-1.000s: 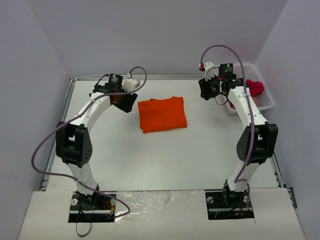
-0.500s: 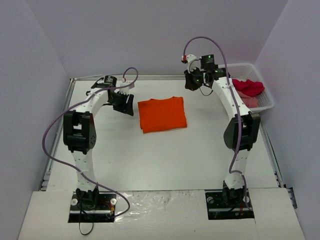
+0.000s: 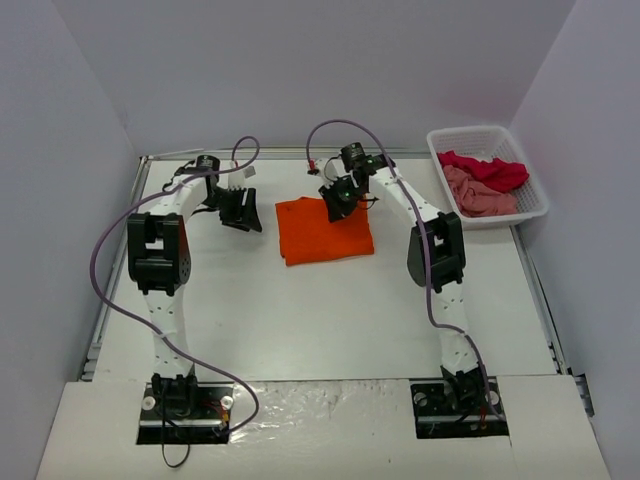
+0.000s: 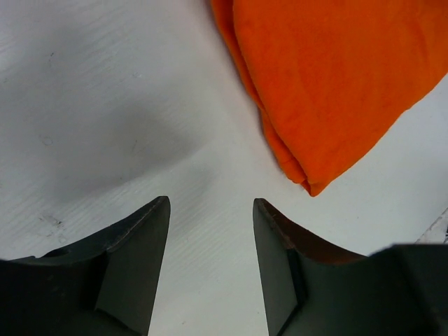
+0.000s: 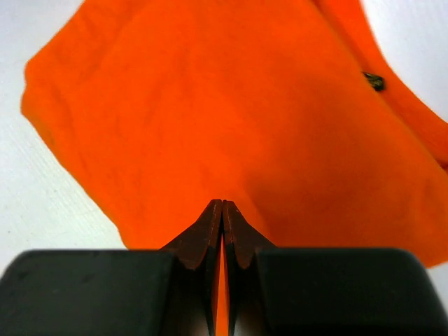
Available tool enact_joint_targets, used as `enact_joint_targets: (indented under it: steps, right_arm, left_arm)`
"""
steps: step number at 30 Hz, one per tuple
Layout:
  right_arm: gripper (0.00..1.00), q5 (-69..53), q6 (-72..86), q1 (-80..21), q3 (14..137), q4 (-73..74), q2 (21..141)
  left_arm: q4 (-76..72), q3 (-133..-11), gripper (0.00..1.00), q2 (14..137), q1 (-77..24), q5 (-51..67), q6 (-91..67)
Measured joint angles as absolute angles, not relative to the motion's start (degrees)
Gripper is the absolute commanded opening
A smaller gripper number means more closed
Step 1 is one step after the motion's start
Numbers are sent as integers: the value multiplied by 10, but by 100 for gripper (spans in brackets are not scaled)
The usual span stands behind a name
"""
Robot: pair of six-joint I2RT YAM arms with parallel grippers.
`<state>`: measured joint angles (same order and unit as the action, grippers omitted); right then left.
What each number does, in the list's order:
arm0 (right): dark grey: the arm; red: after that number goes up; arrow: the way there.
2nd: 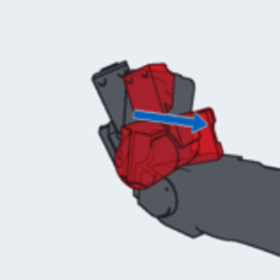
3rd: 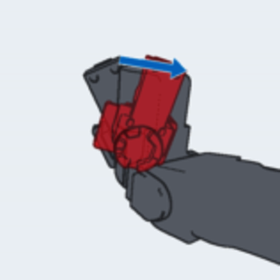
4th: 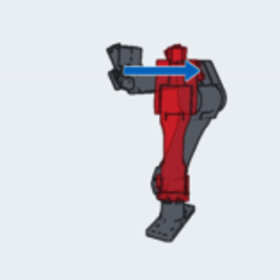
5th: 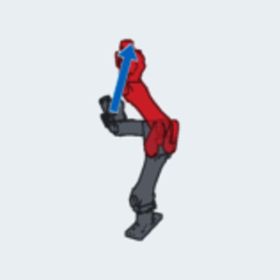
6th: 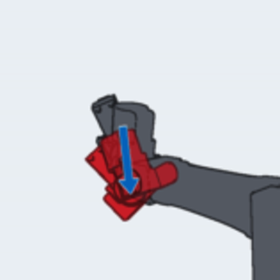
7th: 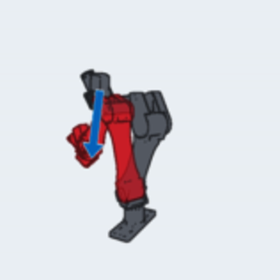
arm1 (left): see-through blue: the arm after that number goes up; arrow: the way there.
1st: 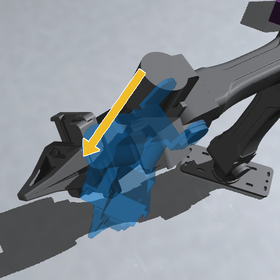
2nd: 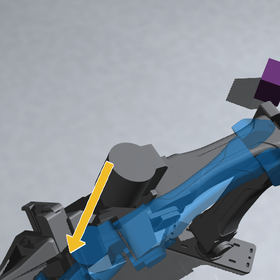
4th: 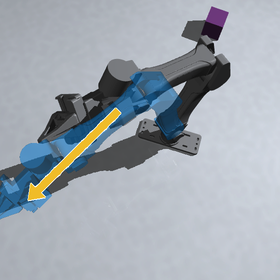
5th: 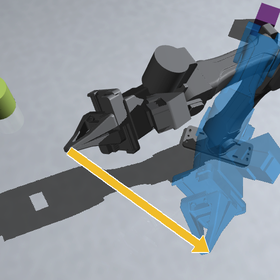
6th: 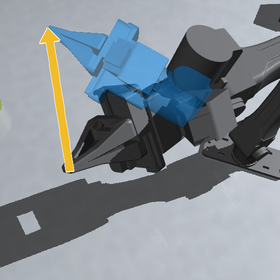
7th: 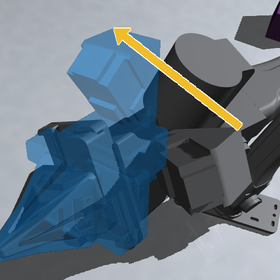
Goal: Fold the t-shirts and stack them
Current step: Put the neatly folded tshirt into the corner of the board with the left arm
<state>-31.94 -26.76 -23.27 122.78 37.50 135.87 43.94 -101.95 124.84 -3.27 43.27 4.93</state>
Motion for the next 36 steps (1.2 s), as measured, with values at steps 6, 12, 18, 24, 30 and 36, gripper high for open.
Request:
enact_joint_targets:
  steps: [6,12,18,24,30,36]
  right_arm:
    - [0,-316,-271,-256,1244,379,1362]
    - [0,-308,-272,-255,1241,376,1381]
    - [0,-300,-276,-249,1198,374,1397]
    - [0,-305,-277,-243,1190,364,1397]
    - [0,-315,-277,-236,1161,341,1383]
    - [0,-324,-280,-216,1122,320,1363]
  left_arm:
    - [440,-1042,49,1263,-35,460,38]
    - [442,-1046,50,1287,-37,471,32]
    - [445,-1046,50,1298,-38,475,28]
    - [445,-1048,51,1298,-42,475,28]
    - [445,-1048,53,1298,-53,467,28]
    - [457,-1076,54,1300,-78,462,28]
